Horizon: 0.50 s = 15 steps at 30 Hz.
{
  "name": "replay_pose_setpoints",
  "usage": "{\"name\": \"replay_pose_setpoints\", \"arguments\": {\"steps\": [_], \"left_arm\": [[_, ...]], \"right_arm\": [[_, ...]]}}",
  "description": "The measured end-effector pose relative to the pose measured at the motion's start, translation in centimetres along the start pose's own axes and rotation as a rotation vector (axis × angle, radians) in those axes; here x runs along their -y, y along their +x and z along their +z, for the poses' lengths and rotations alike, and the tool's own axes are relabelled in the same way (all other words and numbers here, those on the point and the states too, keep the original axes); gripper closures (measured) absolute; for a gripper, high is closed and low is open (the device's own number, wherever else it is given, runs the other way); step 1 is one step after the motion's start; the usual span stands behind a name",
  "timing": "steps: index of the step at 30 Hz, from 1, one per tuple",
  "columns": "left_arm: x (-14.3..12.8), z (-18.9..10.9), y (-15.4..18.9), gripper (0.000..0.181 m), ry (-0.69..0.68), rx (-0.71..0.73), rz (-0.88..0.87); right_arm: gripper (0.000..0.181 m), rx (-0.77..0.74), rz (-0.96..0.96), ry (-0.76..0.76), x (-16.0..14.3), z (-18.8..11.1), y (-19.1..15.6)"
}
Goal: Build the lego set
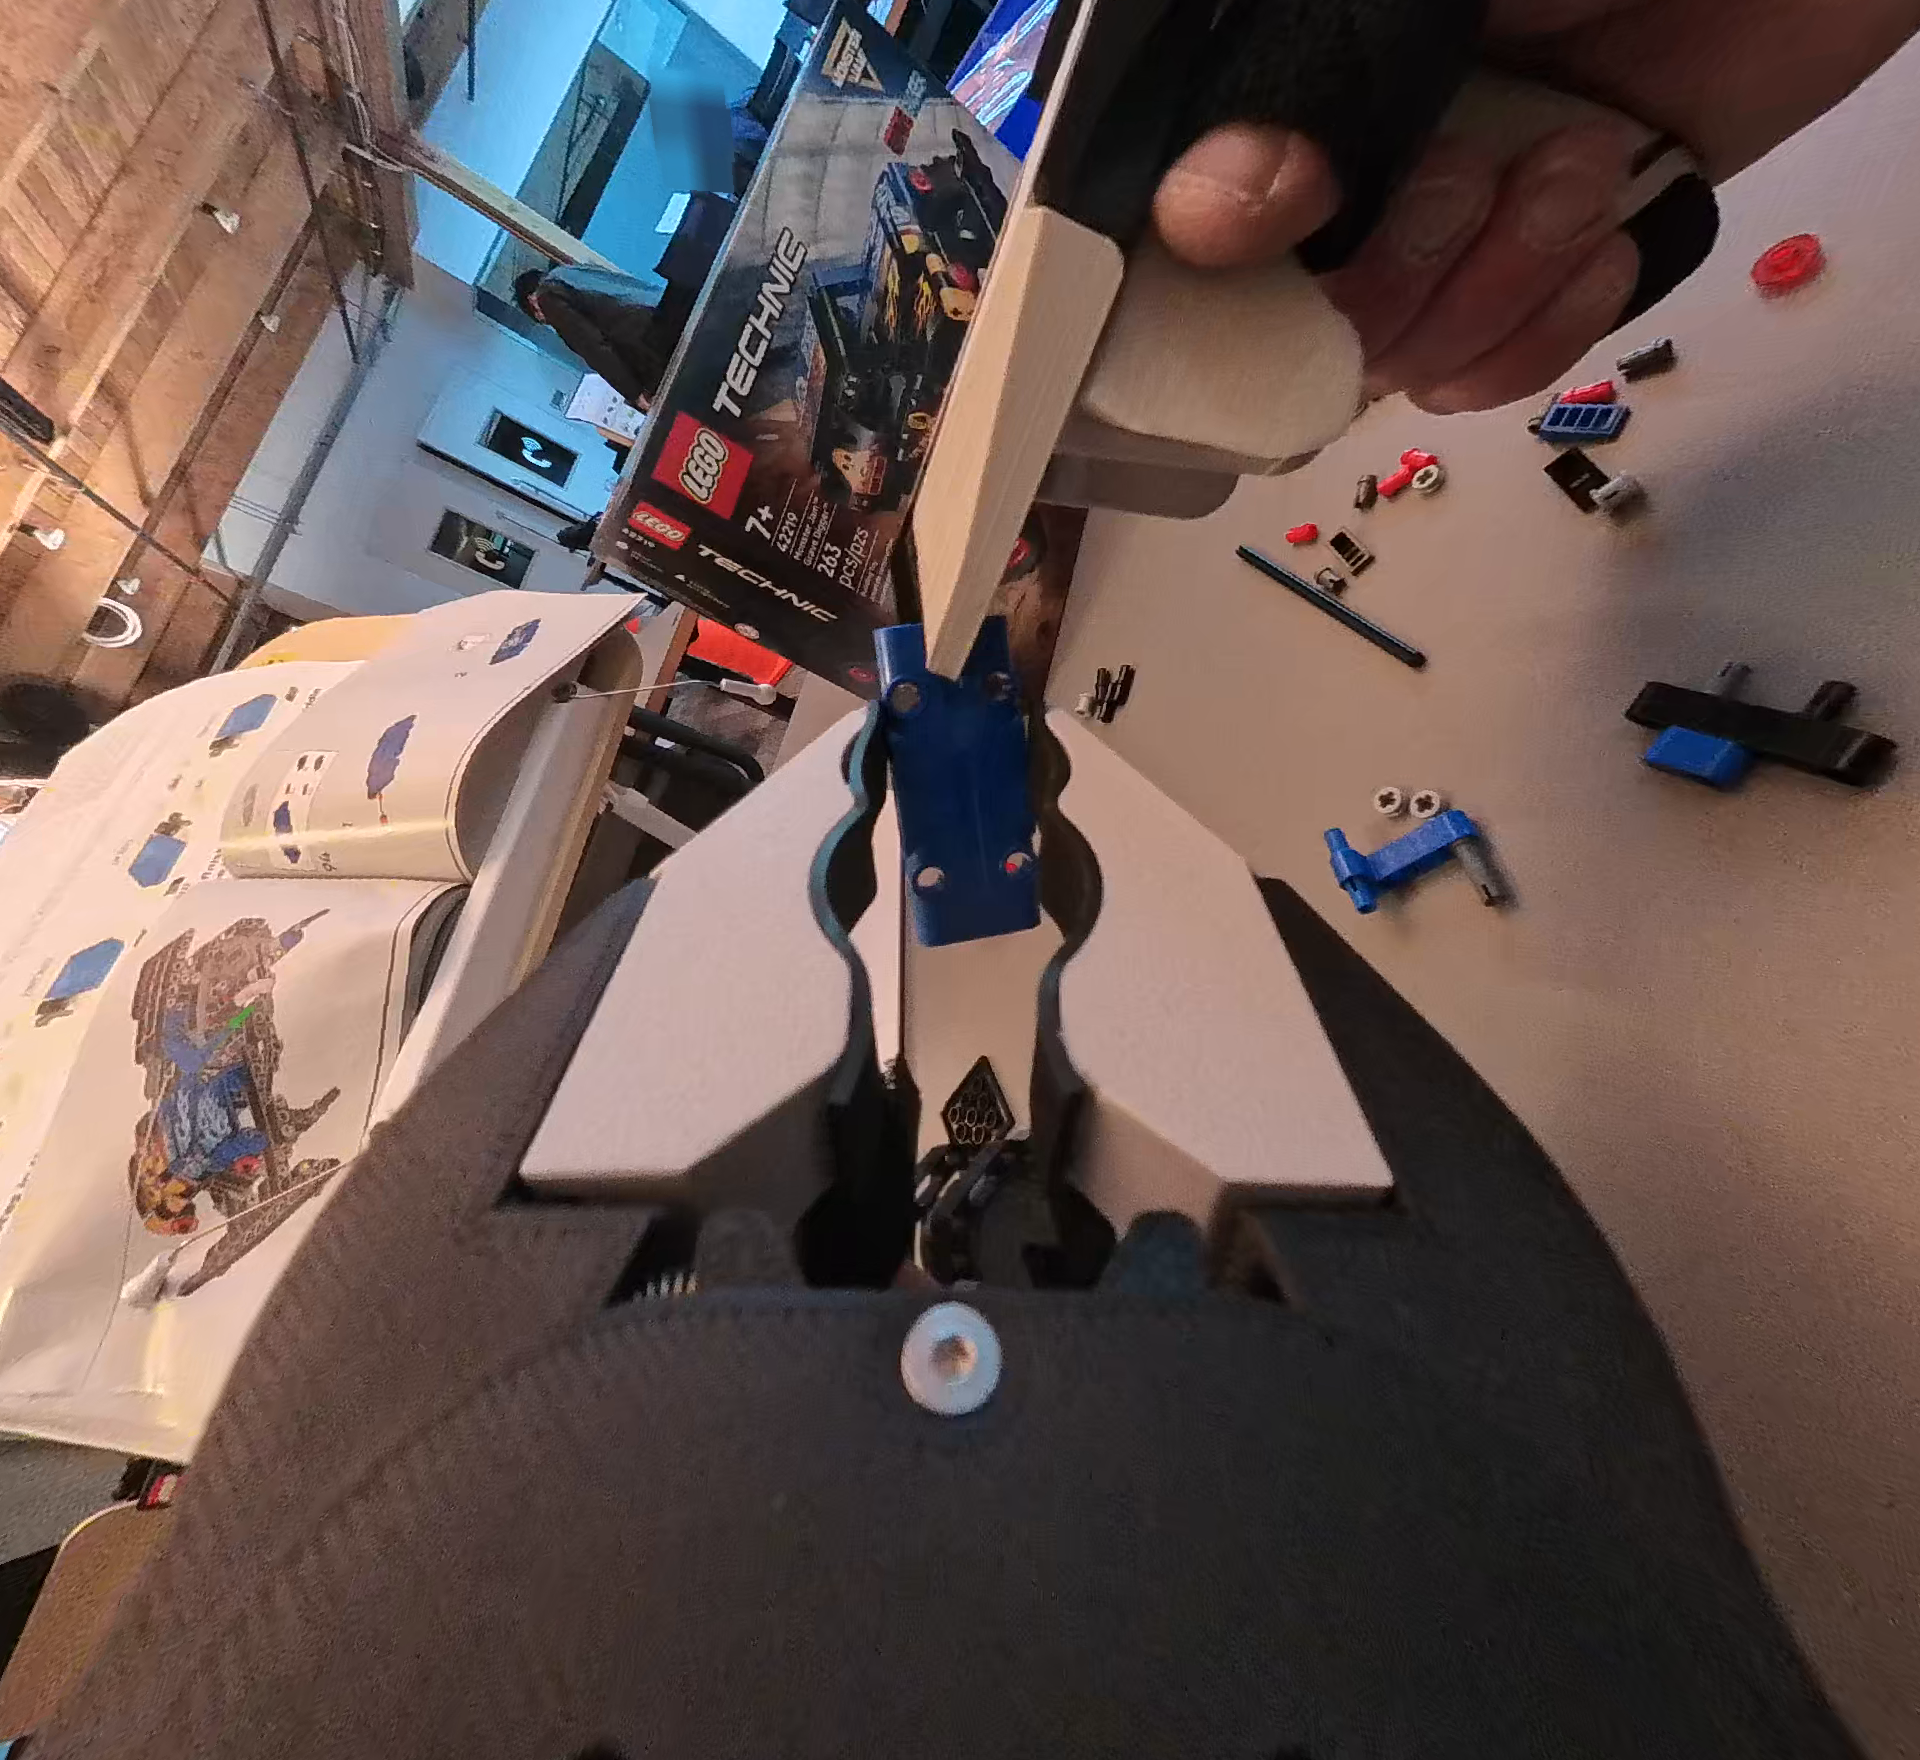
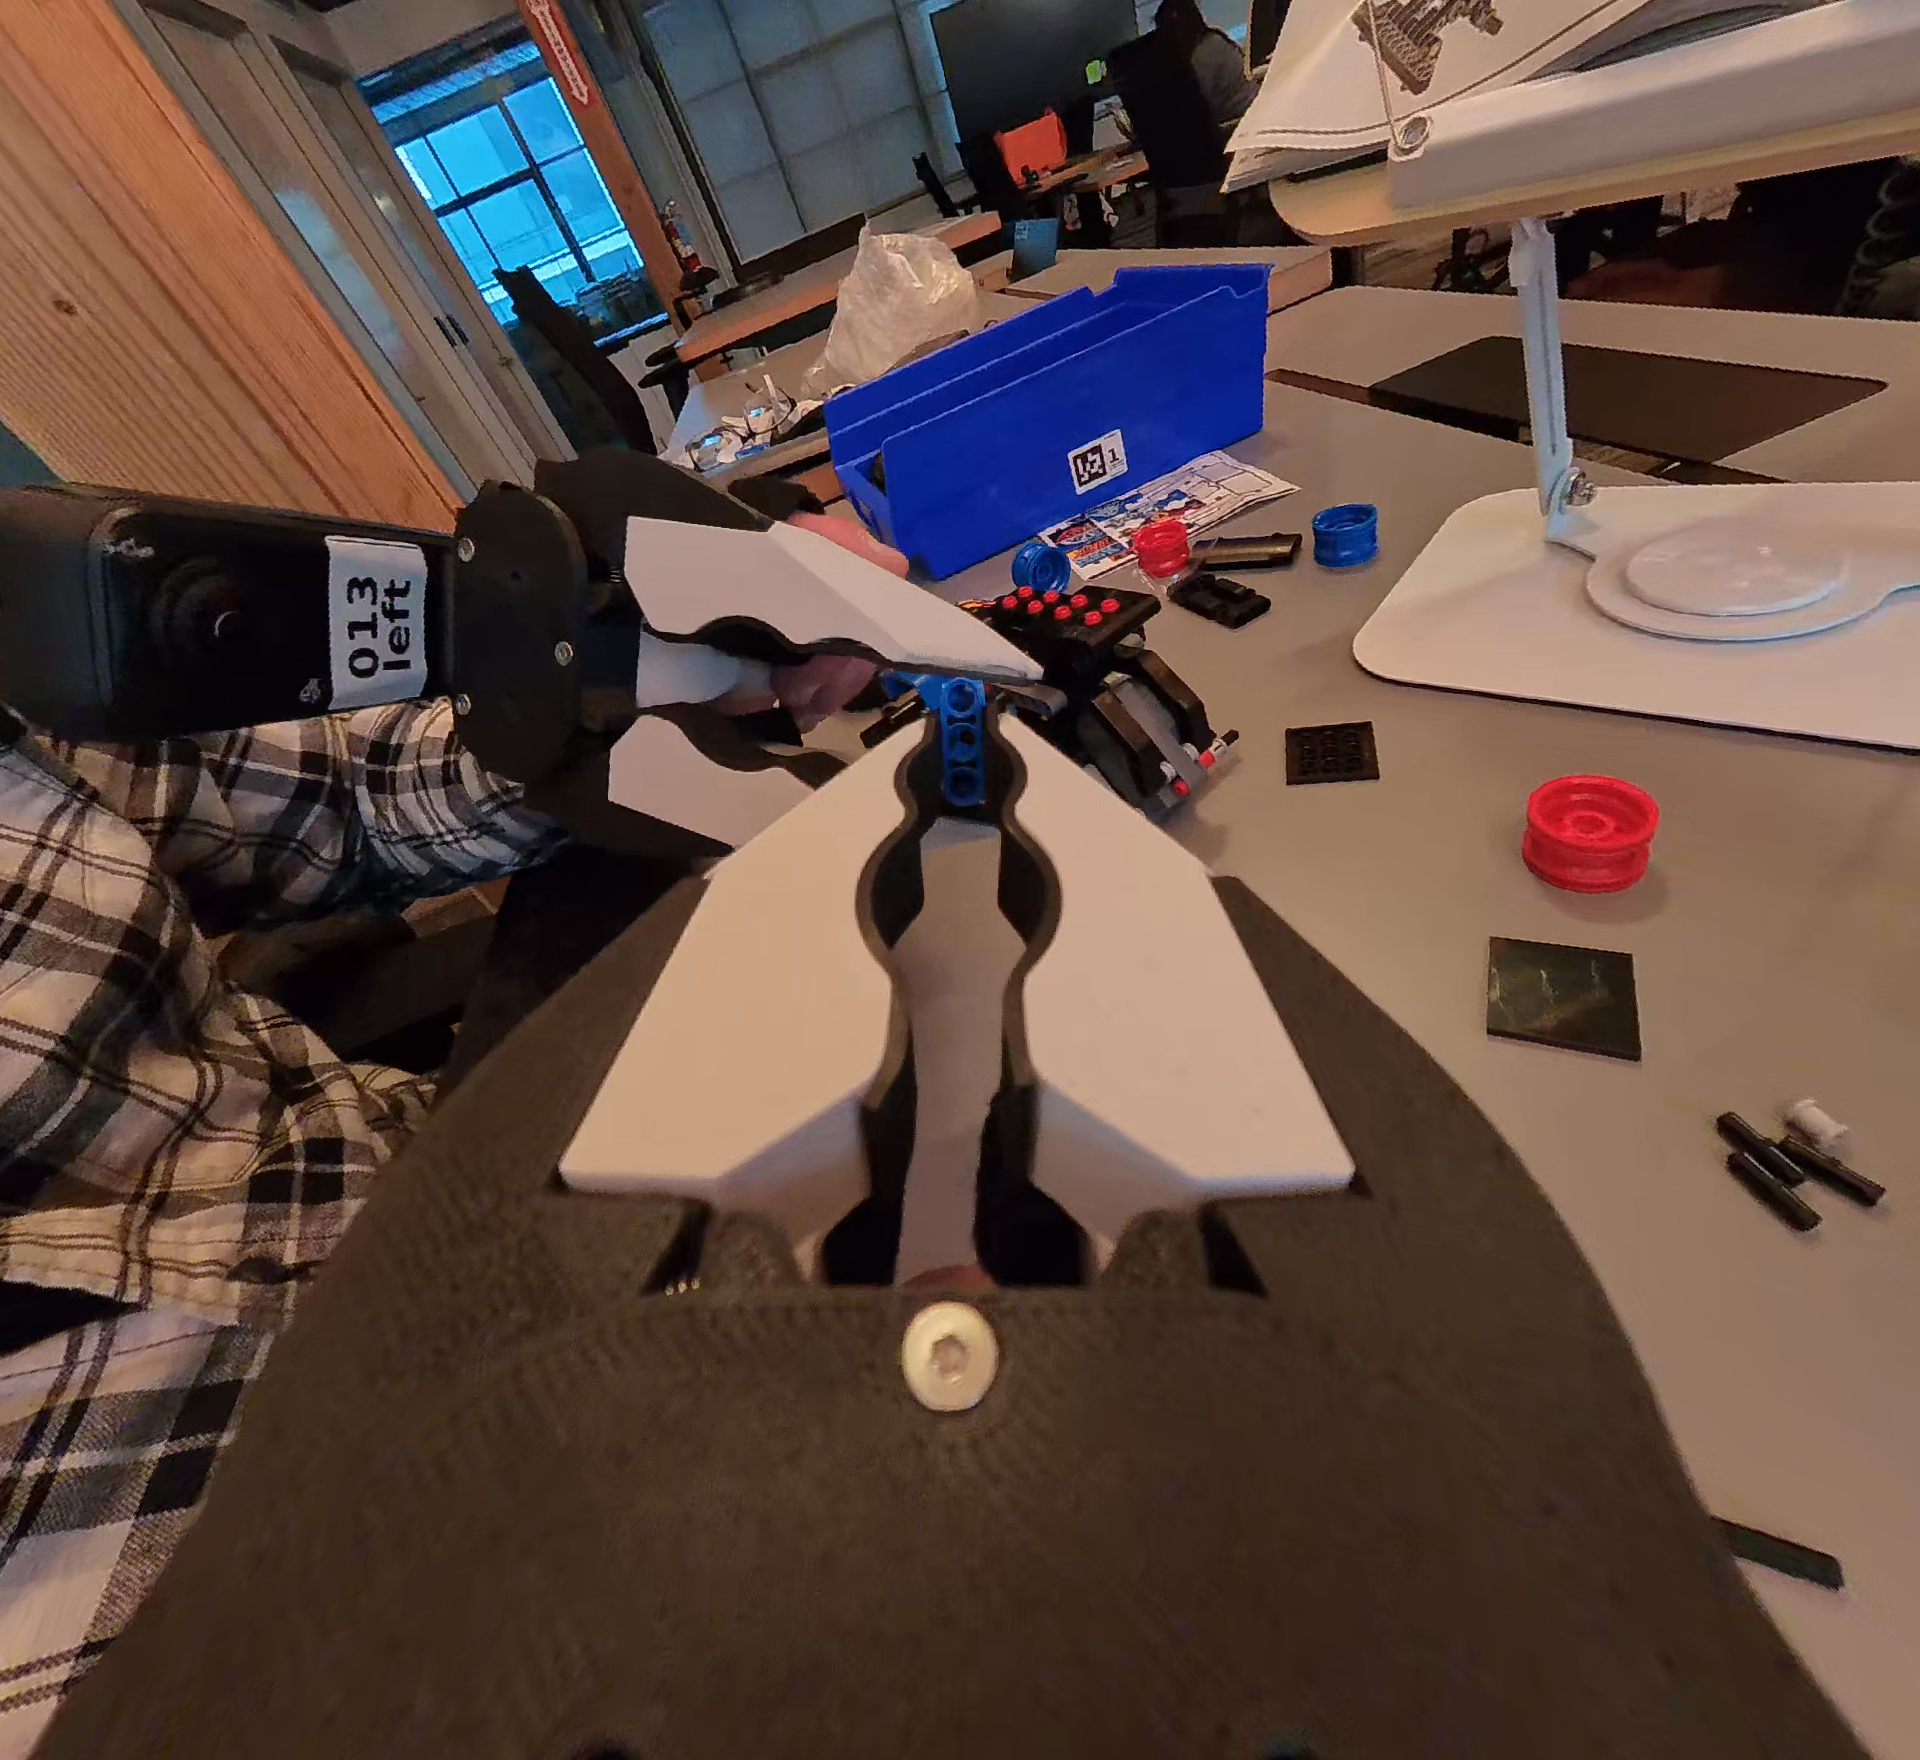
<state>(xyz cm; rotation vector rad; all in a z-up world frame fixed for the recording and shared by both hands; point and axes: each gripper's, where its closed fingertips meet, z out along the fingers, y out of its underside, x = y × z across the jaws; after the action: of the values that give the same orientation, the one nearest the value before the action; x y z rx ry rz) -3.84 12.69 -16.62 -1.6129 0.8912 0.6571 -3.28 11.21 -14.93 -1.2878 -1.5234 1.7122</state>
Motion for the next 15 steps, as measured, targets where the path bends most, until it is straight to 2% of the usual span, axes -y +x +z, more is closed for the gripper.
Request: {"name": "replay_pose_setpoints", "arguments": {"steps": [15], "left_arm": [[-0.54,0.25,0.37,0.157,0.028,-0.053,-0.084]], "right_arm": [[0.175,-0.037,-0.068,-0.032,-0.56,-0.23,0.55]]}}
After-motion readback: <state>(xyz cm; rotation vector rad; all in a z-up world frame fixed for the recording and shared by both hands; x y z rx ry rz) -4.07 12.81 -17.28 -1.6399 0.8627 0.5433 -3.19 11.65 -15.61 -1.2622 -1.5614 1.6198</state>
